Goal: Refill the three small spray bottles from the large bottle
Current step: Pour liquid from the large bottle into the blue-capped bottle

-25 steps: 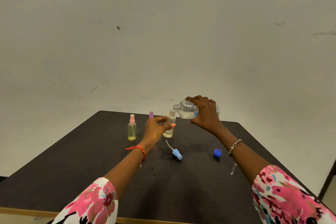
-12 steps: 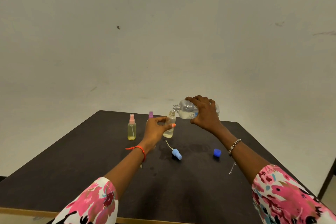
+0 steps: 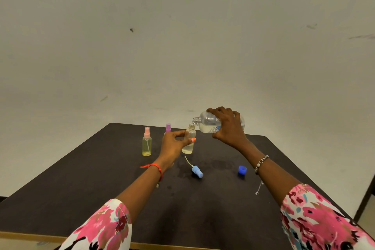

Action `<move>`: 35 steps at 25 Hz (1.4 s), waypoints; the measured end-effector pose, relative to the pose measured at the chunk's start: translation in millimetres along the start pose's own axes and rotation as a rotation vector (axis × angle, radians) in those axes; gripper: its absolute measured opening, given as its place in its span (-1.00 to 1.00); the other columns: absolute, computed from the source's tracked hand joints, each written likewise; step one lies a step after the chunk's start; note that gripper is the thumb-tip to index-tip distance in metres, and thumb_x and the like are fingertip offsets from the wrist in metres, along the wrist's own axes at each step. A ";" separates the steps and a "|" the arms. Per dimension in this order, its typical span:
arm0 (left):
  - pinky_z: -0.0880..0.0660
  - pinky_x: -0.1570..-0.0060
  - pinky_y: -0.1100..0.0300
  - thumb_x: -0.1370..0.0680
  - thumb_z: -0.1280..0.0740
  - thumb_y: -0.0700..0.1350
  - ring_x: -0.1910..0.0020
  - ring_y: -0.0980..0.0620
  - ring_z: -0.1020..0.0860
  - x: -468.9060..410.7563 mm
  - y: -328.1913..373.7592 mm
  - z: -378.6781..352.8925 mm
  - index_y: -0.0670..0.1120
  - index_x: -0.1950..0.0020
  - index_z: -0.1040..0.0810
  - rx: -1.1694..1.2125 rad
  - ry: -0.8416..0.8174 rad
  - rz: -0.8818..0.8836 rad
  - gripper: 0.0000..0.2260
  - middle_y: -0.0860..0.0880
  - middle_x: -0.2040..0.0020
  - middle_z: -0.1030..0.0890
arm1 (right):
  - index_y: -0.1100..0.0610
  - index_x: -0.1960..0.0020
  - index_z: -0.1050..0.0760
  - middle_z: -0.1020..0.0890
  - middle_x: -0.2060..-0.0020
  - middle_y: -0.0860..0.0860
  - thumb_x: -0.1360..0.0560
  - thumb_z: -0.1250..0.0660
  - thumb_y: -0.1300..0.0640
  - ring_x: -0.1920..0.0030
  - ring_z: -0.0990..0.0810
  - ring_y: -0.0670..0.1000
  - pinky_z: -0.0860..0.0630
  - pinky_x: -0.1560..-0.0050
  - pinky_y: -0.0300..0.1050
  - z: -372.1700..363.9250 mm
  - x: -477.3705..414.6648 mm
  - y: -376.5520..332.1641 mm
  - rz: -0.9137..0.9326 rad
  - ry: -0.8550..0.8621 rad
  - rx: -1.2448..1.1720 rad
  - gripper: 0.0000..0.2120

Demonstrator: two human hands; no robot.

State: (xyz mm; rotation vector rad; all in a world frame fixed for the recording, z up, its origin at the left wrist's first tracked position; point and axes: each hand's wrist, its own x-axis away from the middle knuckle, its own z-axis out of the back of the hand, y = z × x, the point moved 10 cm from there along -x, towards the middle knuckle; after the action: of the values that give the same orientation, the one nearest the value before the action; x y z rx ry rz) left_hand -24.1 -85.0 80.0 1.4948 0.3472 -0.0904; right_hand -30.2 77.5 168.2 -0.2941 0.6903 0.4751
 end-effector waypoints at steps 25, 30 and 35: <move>-0.50 -0.07 0.12 -0.38 -0.46 -0.20 -0.03 -0.02 -0.56 3.4 -0.8 -3.1 -0.19 -0.14 -0.58 0.012 -0.015 0.022 -0.65 -0.15 -0.09 -0.62 | 0.08 -0.30 -0.39 -0.52 -0.17 0.14 -0.24 -0.48 0.17 -0.20 -0.43 0.17 -0.20 -0.25 0.11 0.2 1.2 0.8 -0.003 -0.010 0.007 -0.35; -0.51 -0.12 0.06 -0.37 -0.47 -0.19 -0.07 -0.05 -0.56 2.4 -3.0 -2.8 -0.19 -0.16 -0.57 0.003 -0.009 0.031 -0.63 -0.14 -0.10 -0.61 | 0.08 -0.31 -0.37 -0.51 -0.19 0.14 -0.25 -0.48 0.15 -0.21 -0.42 0.17 -0.20 -0.26 0.12 -0.2 1.6 1.2 -0.002 -0.019 0.010 -0.35; -0.50 -0.18 0.00 -0.37 -0.47 -0.19 -0.11 -0.09 -0.57 2.0 -2.4 -3.0 -0.19 -0.16 -0.56 0.007 -0.010 0.034 -0.62 -0.17 -0.12 -0.61 | 0.10 -0.30 -0.39 -0.52 -0.17 0.16 -0.24 -0.48 0.17 -0.19 -0.44 0.19 -0.21 -0.25 0.14 1.4 0.9 0.6 -0.001 -0.008 0.007 -0.35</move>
State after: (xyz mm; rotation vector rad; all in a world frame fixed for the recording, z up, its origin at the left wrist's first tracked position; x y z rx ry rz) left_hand -23.3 -81.9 77.0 1.5064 0.3130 -0.0721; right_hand -29.1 78.9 168.6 -0.2856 0.6843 0.4728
